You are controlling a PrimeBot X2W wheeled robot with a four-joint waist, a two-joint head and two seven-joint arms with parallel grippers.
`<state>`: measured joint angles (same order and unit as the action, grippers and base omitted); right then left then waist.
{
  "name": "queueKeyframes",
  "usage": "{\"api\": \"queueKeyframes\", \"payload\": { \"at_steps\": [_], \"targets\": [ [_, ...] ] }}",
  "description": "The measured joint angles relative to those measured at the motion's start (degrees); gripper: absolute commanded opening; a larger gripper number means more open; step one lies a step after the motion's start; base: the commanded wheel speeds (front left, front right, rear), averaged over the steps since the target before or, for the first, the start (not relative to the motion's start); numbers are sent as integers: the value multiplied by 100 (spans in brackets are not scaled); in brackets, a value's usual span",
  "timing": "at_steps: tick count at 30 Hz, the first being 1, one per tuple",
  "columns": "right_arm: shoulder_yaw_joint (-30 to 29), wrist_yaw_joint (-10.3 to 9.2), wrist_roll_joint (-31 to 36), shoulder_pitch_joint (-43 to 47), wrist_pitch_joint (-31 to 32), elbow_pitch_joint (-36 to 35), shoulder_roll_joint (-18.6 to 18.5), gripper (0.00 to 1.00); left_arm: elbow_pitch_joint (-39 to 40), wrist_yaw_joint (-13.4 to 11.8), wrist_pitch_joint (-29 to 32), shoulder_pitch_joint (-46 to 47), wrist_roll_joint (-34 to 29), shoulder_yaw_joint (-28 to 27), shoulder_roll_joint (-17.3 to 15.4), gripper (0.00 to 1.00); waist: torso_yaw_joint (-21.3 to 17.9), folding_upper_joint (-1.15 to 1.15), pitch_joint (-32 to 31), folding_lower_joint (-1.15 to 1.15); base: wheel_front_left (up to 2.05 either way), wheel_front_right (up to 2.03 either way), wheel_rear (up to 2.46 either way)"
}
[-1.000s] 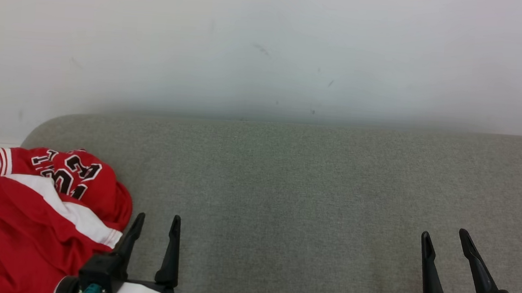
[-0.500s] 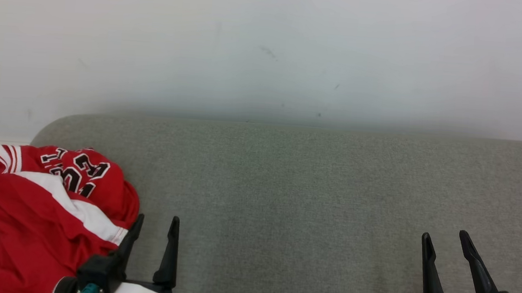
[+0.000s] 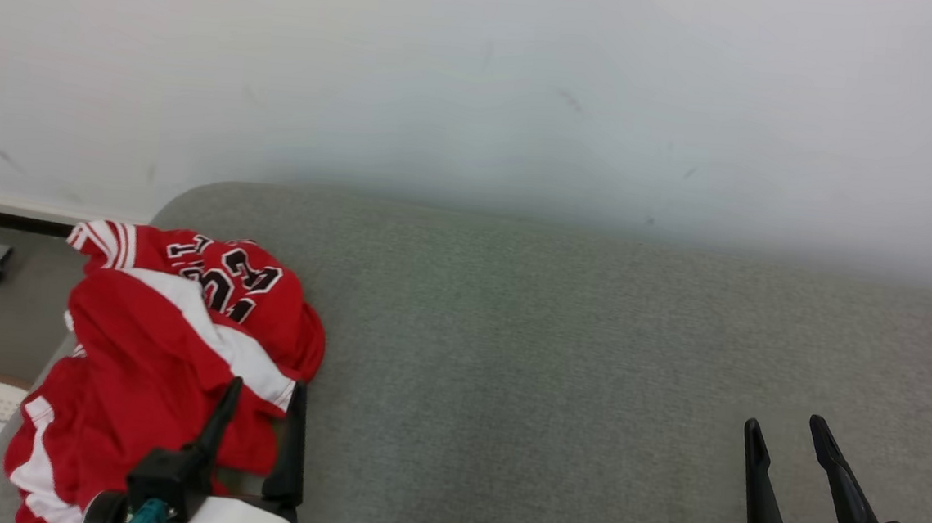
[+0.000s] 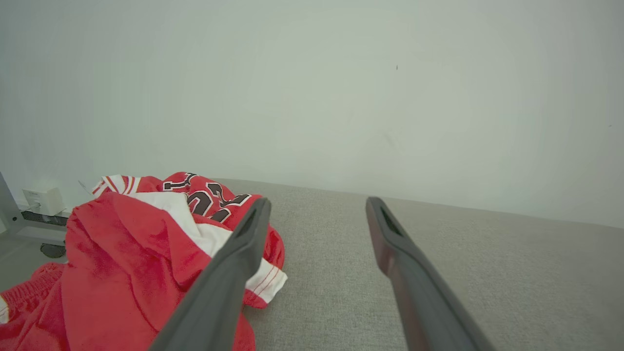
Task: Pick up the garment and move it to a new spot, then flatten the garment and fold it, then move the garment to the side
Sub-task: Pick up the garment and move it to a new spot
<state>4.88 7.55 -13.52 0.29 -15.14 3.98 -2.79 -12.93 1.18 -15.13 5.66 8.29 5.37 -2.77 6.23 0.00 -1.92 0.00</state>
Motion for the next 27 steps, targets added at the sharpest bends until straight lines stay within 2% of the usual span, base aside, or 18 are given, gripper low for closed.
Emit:
{"api": "queueKeyframes", "payload": {
  "at_steps": [20,27],
  "targets": [
    [163,-1,-66,-21,0,10,0,100,-119,2,1,106,-20,-244,0,100,1816,0,135,0,0,0,0],
    [208,0,-63,-59,0,42,0,100,-115,3,0,101,19,-277,-1,100,2175,0,189,0,0,0,0]
  ]
}}
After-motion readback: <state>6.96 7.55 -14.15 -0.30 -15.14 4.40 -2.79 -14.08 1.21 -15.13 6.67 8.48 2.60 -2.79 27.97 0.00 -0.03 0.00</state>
